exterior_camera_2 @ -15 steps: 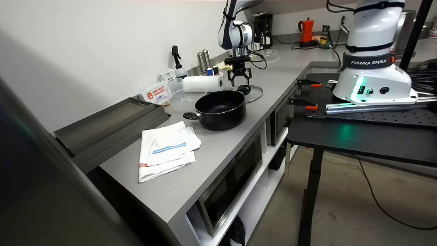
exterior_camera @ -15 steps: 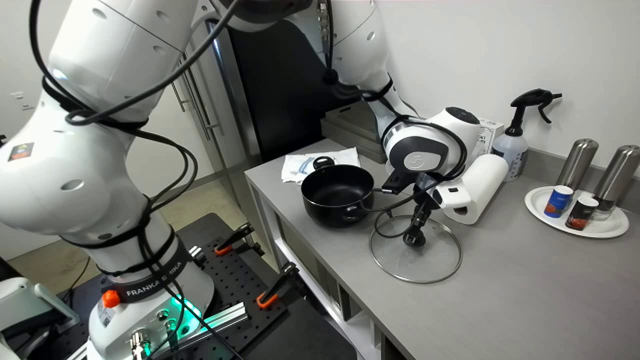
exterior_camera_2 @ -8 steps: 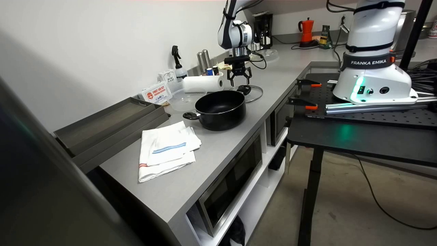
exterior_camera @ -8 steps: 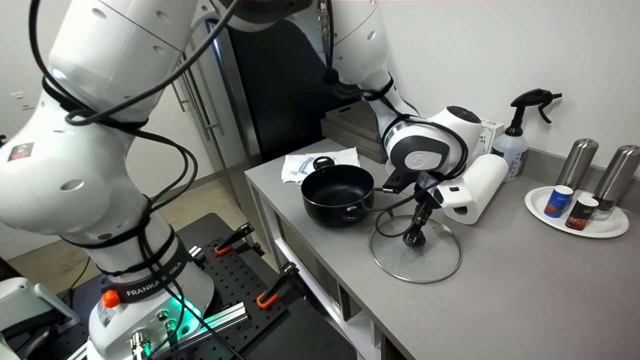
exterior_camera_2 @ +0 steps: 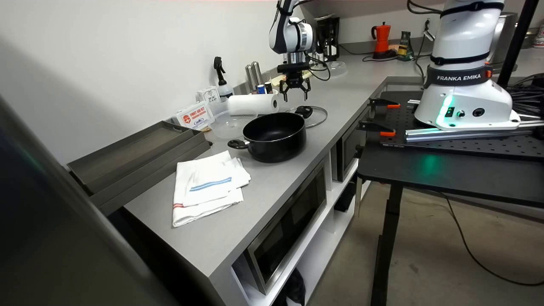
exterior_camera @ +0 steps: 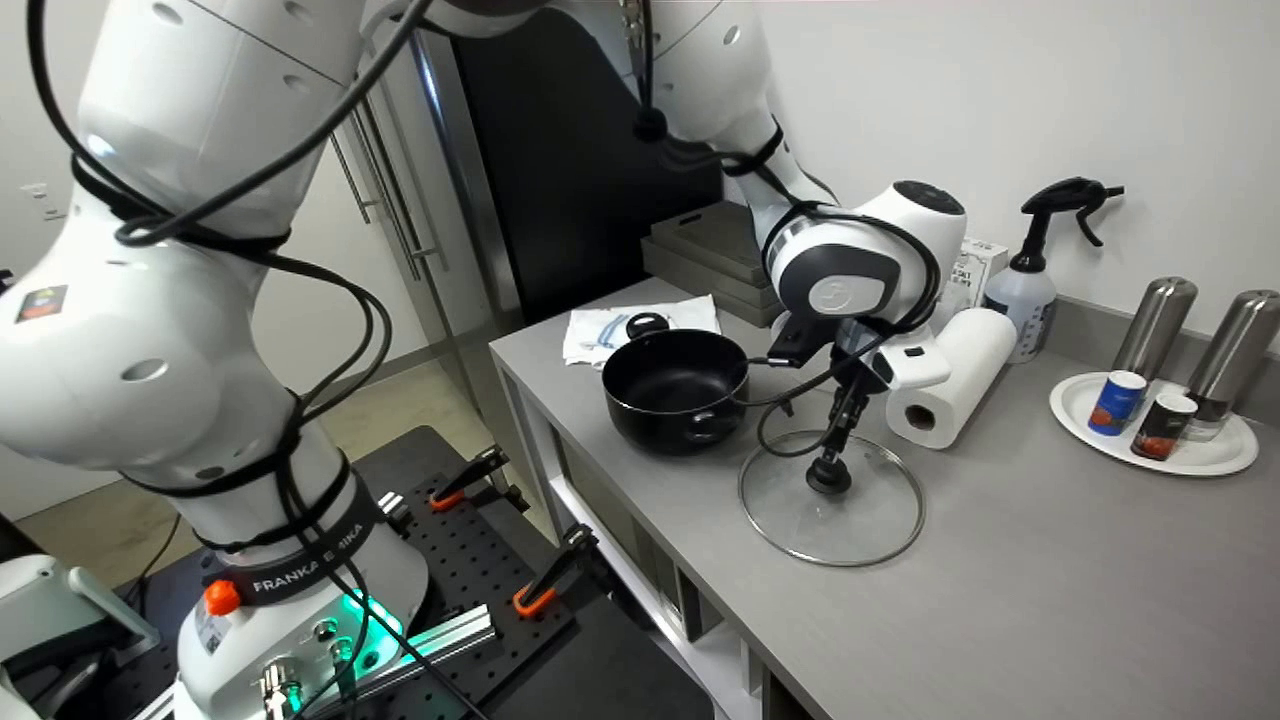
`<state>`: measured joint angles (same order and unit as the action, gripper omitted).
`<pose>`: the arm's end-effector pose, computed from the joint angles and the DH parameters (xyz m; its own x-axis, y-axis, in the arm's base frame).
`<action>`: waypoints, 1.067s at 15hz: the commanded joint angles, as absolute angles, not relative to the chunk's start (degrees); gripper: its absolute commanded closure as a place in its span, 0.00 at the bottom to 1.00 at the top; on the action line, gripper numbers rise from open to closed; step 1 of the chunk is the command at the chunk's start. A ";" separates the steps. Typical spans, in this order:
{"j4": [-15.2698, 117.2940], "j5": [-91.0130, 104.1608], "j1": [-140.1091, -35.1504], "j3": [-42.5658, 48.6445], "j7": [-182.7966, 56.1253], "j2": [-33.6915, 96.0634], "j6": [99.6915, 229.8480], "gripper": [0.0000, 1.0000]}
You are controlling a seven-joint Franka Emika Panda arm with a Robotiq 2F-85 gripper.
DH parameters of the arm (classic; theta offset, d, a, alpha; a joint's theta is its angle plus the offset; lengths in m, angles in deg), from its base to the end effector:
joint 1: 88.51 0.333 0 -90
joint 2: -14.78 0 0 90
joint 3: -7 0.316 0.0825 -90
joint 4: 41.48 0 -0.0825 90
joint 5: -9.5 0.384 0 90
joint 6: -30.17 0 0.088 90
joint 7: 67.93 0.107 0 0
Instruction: Pick up the lid and put it on the counter
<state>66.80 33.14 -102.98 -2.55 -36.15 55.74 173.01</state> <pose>0.5604 -0.2507 0.1191 0.2859 -0.9474 -0.1442 -0.9582 -0.2837 -0.0360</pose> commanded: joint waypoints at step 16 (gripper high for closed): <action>88.29 35.21 -103.55 -0.84 -61.23 26.26 170.81 0.00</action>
<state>83.78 34.12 -102.99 -1.71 -55.23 32.46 172.62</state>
